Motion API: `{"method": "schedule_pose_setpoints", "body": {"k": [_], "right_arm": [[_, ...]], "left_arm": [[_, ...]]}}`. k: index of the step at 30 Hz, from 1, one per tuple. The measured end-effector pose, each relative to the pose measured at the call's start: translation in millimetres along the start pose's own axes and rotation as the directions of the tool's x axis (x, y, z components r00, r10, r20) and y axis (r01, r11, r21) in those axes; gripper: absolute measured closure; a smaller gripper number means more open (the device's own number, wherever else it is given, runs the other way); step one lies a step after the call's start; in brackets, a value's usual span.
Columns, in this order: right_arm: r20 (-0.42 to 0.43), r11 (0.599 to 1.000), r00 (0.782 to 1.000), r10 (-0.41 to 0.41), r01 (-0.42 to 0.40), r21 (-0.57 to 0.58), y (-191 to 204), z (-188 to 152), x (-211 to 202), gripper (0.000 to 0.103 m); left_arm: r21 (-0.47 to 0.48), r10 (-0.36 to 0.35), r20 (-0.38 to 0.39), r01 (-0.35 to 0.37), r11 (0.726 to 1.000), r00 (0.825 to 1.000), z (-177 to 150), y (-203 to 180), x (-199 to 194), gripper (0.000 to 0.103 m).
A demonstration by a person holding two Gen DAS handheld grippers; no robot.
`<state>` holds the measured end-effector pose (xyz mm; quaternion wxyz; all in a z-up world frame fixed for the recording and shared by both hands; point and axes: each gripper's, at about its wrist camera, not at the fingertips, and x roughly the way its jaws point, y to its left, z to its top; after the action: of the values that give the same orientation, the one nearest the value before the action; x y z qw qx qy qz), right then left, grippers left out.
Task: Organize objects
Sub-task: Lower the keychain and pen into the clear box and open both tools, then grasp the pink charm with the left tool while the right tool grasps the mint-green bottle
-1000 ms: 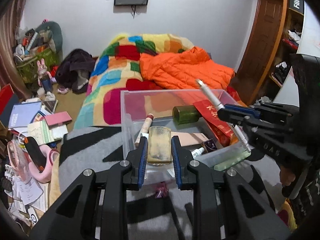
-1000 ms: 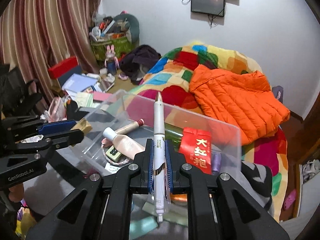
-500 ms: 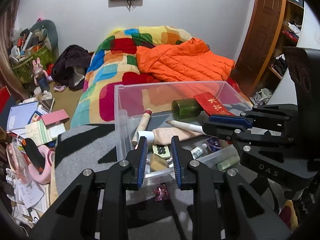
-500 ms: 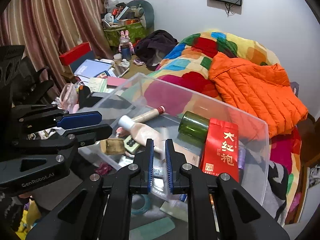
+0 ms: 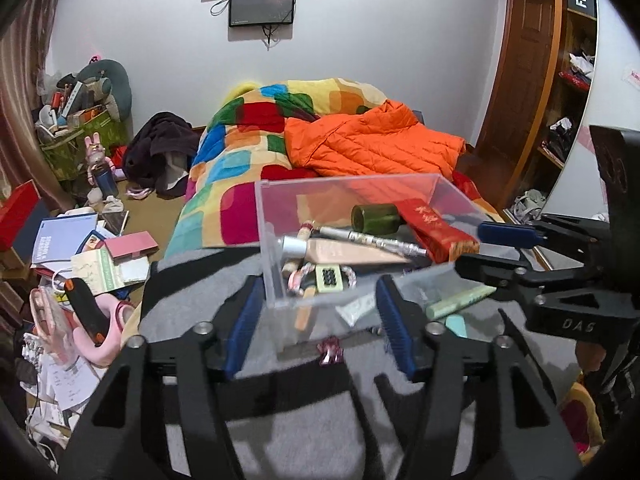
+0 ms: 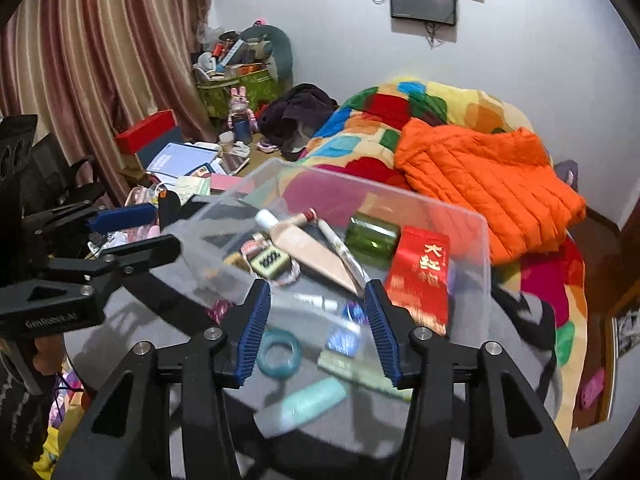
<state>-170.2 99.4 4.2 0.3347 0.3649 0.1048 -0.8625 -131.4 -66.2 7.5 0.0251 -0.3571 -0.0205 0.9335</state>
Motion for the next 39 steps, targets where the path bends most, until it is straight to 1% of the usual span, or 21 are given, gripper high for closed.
{"method": "schedule_pose_setpoints", "body": {"k": [1, 4, 7, 11, 15, 20, 24, 25, 26, 27, 28, 29, 31, 36, 39], "right_arm": [[-0.004, 1.000, 1.000, -0.004, 0.004, 0.006, -0.6, -6.1, -1.2, 0.053], [-0.020, 1.000, 1.000, 0.002, -0.002, 0.015, 0.6, -22.6, -2.1, 0.052], [-0.048, 0.999, 0.999, 0.025, -0.023, 0.044, 0.6, -37.0, 1.7, 0.052], [-0.107, 0.995, 0.993, 0.047, -0.037, 0.089, 0.3, -51.6, 18.2, 0.051], [-0.163, 0.993, 0.985, 0.053, -0.035, 0.111, 5.1, -58.8, 37.1, 0.050], [-0.187, 0.996, 0.982, -0.011, 0.027, 0.085, 12.7, -68.4, 48.8, 0.050], [-0.187, 0.995, 0.982, -0.027, 0.044, 0.085, 9.1, -70.9, 46.4, 0.051], [-0.183, 0.995, 0.983, -0.023, 0.040, 0.088, 7.1, -71.4, 45.1, 0.054], [-0.183, 0.995, 0.983, -0.027, 0.043, 0.087, 5.8, -71.5, 44.0, 0.060], [-0.182, 0.995, 0.983, -0.035, 0.051, 0.085, 5.1, -71.8, 43.4, 0.063], [-0.180, 0.995, 0.983, -0.043, 0.058, 0.082, 4.1, -72.8, 42.5, 0.068], [-0.177, 0.995, 0.983, -0.047, 0.062, 0.083, 2.7, -73.9, 41.6, 0.074], [-0.171, 0.994, 0.984, -0.047, 0.064, 0.093, -1.0, -75.9, 39.0, 0.080], [-0.154, 0.993, 0.988, -0.024, 0.042, 0.114, -6.0, -81.2, 31.8, 0.080], [-0.142, 0.992, 0.990, -0.006, 0.024, 0.127, -6.8, -84.1, 25.9, 0.080]], "left_arm": [[0.002, 0.003, -0.005, -0.003, 1.000, 1.000, -3.4, 0.2, -0.3, 0.040], [0.014, 0.020, -0.035, -0.020, 1.000, 0.999, -16.0, 1.2, 2.7, 0.039], [0.022, 0.031, -0.081, -0.029, 0.999, 0.996, -28.8, 2.4, 11.8, 0.039], [0.018, 0.027, -0.158, -0.024, 1.000, 0.987, -44.1, 4.0, 30.5, 0.039], [0.019, 0.013, -0.203, -0.010, 1.000, 0.979, -49.9, 1.1, 43.8, 0.039], [0.024, 0.007, -0.263, -0.001, 1.000, 0.965, -47.0, -1.4, 65.5, 0.039], [0.037, 0.014, -0.294, -0.003, 0.999, 0.956, -43.4, -4.1, 78.3, 0.049], [0.039, 0.017, -0.296, -0.006, 0.999, 0.955, -42.3, -4.7, 80.7, 0.053], [0.039, 0.017, -0.299, -0.005, 0.999, 0.954, -41.9, -5.4, 82.4, 0.054], [0.042, 0.021, -0.296, -0.009, 0.999, 0.955, -41.2, -6.7, 82.9, 0.057], [0.047, 0.026, -0.292, -0.013, 0.999, 0.956, -40.9, -7.8, 83.1, 0.062], [0.051, 0.026, -0.289, -0.012, 0.999, 0.957, -40.9, -9.2, 82.8, 0.065], [0.054, 0.020, -0.282, -0.005, 0.999, 0.959, -41.4, -11.4, 81.0, 0.080], [0.073, 0.014, -0.263, 0.006, 0.997, 0.965, -44.2, -14.6, 73.2, 0.081], [0.065, -0.009, -0.237, 0.025, 0.998, 0.971, -46.8, -15.1, 61.8, 0.081]]}}
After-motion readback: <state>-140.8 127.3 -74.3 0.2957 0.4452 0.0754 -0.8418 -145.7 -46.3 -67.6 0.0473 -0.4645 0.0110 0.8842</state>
